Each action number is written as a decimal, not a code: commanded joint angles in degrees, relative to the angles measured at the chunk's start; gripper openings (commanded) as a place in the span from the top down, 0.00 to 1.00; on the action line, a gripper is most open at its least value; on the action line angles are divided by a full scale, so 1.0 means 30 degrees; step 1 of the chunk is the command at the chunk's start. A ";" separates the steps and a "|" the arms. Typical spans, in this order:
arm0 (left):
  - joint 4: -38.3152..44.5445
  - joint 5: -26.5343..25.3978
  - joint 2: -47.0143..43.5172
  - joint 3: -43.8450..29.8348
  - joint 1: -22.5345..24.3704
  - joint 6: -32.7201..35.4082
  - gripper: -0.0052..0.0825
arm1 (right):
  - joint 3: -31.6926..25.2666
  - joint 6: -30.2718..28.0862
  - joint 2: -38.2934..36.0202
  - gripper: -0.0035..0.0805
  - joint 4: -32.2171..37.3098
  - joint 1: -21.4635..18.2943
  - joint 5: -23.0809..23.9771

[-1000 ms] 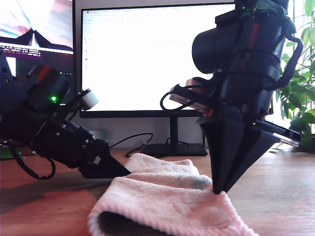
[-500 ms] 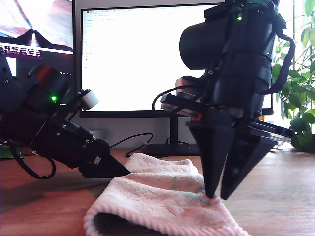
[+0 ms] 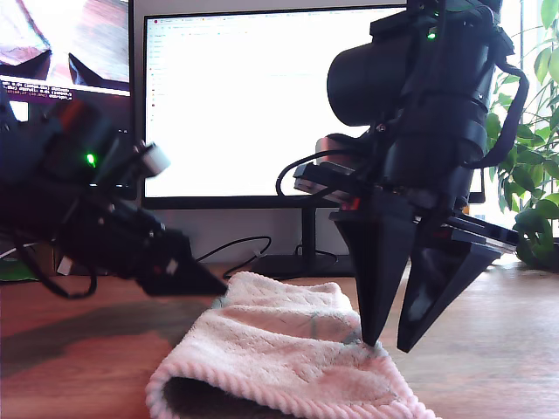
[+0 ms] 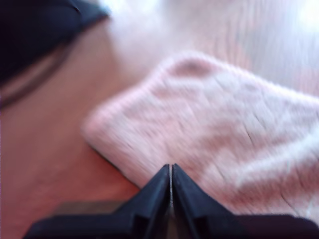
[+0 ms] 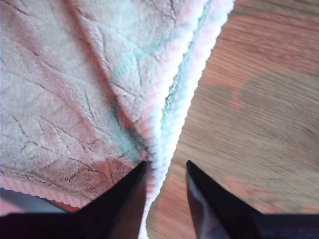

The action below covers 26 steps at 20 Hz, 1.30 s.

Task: Fold the tea towel to a neat square and place it to the right

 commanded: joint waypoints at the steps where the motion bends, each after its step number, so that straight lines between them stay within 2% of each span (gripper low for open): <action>1: 0.0044 0.0022 -0.0568 -0.0124 0.0051 -0.0015 0.96 | 0.0044 -0.0415 0.0073 0.66 0.0015 0.0015 -0.0109; 4: -0.1086 0.0277 -0.1370 -0.0124 0.0044 -0.0204 0.96 | 0.0270 -0.0925 0.0073 0.66 0.0000 -0.0233 -0.0845; 7: -0.2732 0.1712 -0.2302 -0.0124 0.0007 -0.0211 0.96 | 0.0787 -0.1180 0.0073 0.66 -0.0058 -0.0656 -0.1953; 10: -0.5144 0.2659 -0.3031 -0.0124 -0.0175 -0.0138 0.96 | 0.1093 -0.1792 0.0073 0.66 -0.0146 -0.1217 -0.2171; 15: -0.7788 0.2208 -0.3271 -0.0211 -0.1792 0.0546 0.96 | 0.1260 -0.2528 0.0073 0.67 0.0947 -0.2506 -0.2178; 20: -0.7752 0.0911 -0.3723 -0.1537 -0.3585 0.0517 0.96 | 0.1260 -0.2492 0.0073 0.67 0.3351 -0.3854 -0.3104; 26: -0.7919 0.0787 -0.4335 -0.2331 -0.4299 0.0503 0.96 | 0.1260 -0.1632 0.0160 0.69 0.5472 -0.4546 -0.3169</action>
